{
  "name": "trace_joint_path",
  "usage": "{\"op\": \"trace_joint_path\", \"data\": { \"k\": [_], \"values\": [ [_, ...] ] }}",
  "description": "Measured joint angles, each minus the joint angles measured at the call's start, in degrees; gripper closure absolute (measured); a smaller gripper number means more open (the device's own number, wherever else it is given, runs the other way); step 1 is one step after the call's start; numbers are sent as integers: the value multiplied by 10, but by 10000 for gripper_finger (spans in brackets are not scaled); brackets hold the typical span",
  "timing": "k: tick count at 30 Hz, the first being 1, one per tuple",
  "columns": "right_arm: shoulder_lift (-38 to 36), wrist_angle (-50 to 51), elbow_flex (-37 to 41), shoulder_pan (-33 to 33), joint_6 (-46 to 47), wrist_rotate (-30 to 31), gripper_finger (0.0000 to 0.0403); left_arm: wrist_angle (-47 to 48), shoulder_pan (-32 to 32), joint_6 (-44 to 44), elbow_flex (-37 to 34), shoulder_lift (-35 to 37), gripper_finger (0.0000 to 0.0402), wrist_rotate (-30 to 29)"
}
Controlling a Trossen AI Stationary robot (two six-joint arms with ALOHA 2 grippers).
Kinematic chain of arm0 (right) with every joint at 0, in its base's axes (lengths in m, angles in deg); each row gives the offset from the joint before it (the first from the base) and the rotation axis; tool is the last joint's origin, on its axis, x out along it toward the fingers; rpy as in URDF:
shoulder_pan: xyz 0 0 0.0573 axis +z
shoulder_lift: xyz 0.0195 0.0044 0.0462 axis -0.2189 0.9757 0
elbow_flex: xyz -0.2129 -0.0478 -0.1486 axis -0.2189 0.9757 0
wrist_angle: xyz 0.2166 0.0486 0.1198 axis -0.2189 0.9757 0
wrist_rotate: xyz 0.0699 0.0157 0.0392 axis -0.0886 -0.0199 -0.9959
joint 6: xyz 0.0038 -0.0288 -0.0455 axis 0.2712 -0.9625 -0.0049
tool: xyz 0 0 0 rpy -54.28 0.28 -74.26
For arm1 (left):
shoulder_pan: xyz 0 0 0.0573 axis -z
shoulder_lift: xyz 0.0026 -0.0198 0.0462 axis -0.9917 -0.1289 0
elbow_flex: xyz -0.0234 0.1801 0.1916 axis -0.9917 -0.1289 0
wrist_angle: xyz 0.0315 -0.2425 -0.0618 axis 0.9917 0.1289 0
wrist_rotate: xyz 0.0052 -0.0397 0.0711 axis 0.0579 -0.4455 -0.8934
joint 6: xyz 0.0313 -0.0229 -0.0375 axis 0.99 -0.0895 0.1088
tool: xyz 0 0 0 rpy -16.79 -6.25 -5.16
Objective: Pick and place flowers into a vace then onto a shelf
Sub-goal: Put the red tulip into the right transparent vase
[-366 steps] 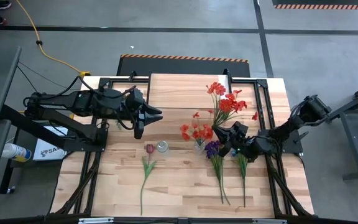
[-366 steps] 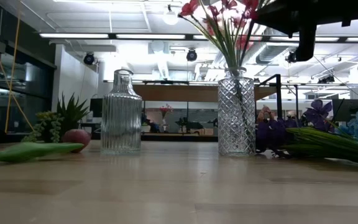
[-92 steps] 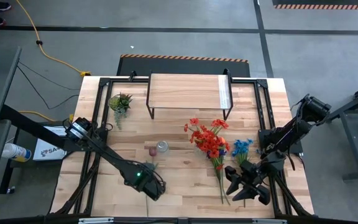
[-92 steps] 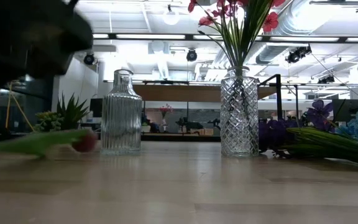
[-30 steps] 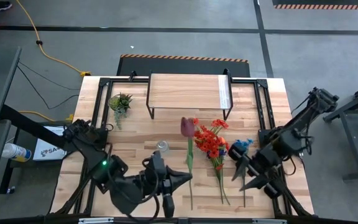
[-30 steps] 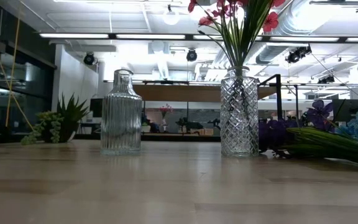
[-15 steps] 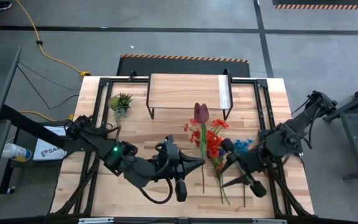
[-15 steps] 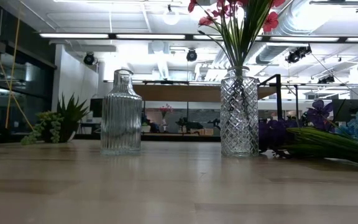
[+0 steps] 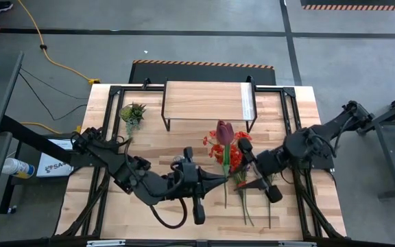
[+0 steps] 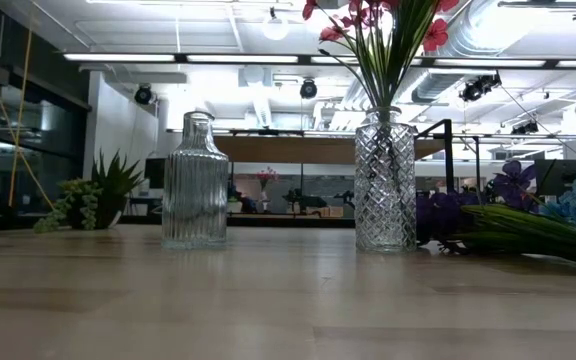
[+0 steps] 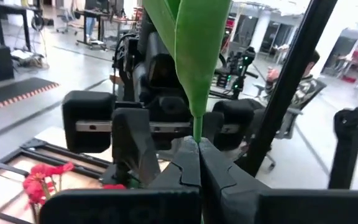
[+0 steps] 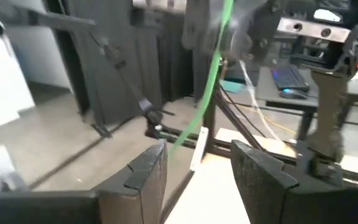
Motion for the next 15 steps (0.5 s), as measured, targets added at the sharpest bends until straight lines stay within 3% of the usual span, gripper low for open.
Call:
{"op": "trace_joint_path", "data": {
  "k": [8, 15],
  "values": [
    [0, -26, 0, -33, 48, -70, 239, 11, 0, 48, 0, 0, 380, -21],
    [0, -45, 0, -43, 63, -74, 229, 12, -10, 56, 0, 0, 380, -23]
  ]
}}
